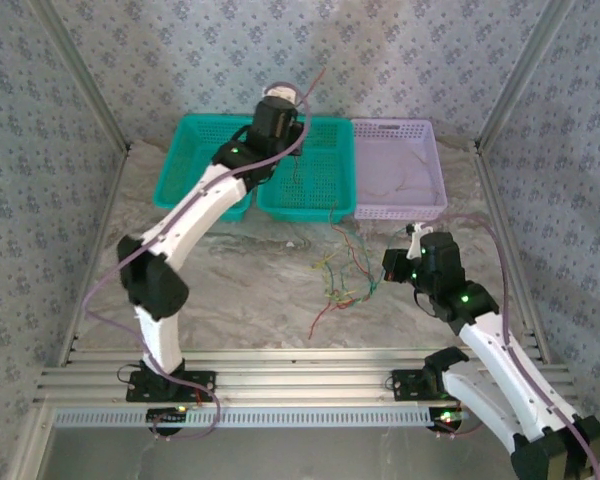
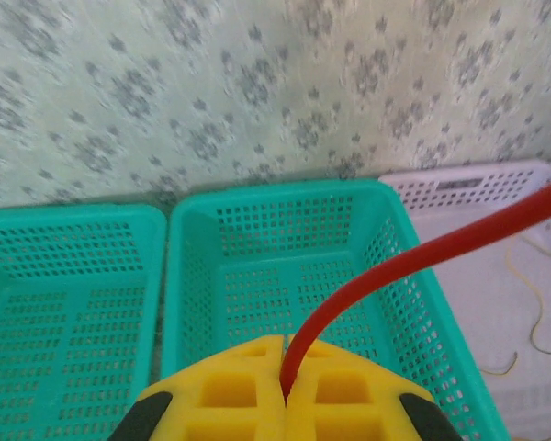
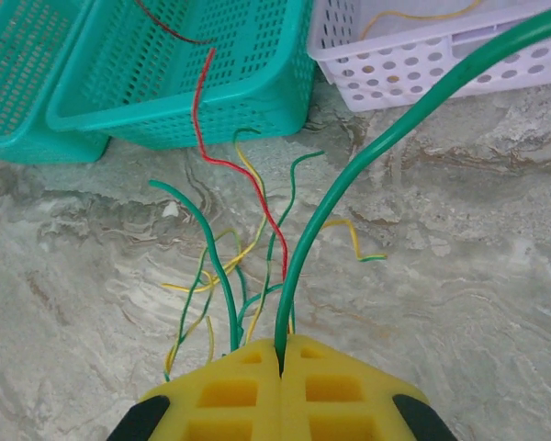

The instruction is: Untangle the cables

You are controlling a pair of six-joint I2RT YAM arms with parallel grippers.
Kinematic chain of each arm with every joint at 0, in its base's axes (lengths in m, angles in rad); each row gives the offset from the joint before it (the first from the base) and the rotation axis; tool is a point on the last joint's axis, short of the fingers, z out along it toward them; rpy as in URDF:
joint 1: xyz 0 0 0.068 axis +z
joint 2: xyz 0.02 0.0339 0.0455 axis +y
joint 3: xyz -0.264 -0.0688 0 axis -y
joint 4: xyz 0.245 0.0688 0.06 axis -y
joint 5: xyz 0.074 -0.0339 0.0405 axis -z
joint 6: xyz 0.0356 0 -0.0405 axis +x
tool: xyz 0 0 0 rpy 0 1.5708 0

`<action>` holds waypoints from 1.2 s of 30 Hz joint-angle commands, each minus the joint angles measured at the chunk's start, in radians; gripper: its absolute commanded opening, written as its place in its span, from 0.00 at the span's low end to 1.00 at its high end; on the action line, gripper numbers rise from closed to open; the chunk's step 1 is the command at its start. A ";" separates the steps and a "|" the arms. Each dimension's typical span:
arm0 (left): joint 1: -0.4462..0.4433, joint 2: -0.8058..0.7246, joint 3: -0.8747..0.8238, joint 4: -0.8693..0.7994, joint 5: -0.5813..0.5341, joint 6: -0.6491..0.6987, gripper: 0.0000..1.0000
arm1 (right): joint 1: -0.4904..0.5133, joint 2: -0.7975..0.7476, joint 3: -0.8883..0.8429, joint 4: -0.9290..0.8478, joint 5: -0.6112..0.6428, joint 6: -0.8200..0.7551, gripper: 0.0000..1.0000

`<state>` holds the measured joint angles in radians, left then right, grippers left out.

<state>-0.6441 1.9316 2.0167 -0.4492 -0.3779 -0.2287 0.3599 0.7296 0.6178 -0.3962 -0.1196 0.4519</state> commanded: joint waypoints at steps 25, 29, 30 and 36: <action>0.004 0.608 0.433 -0.364 0.111 -0.201 0.02 | 0.045 -0.063 0.033 -0.057 0.026 0.014 0.00; 0.011 0.581 0.464 -0.386 0.144 -0.190 0.34 | 0.045 -0.054 0.047 -0.056 0.033 0.020 0.00; 0.012 0.569 0.468 -0.389 0.149 -0.187 0.44 | 0.044 -0.052 0.052 -0.056 0.038 0.022 0.00; 0.013 0.512 0.487 -0.413 0.177 -0.155 0.73 | 0.043 -0.018 0.086 -0.054 0.067 0.018 0.00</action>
<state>-0.6327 2.5237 2.4588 -0.8181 -0.2272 -0.4042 0.3981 0.7006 0.6548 -0.4465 -0.0803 0.4557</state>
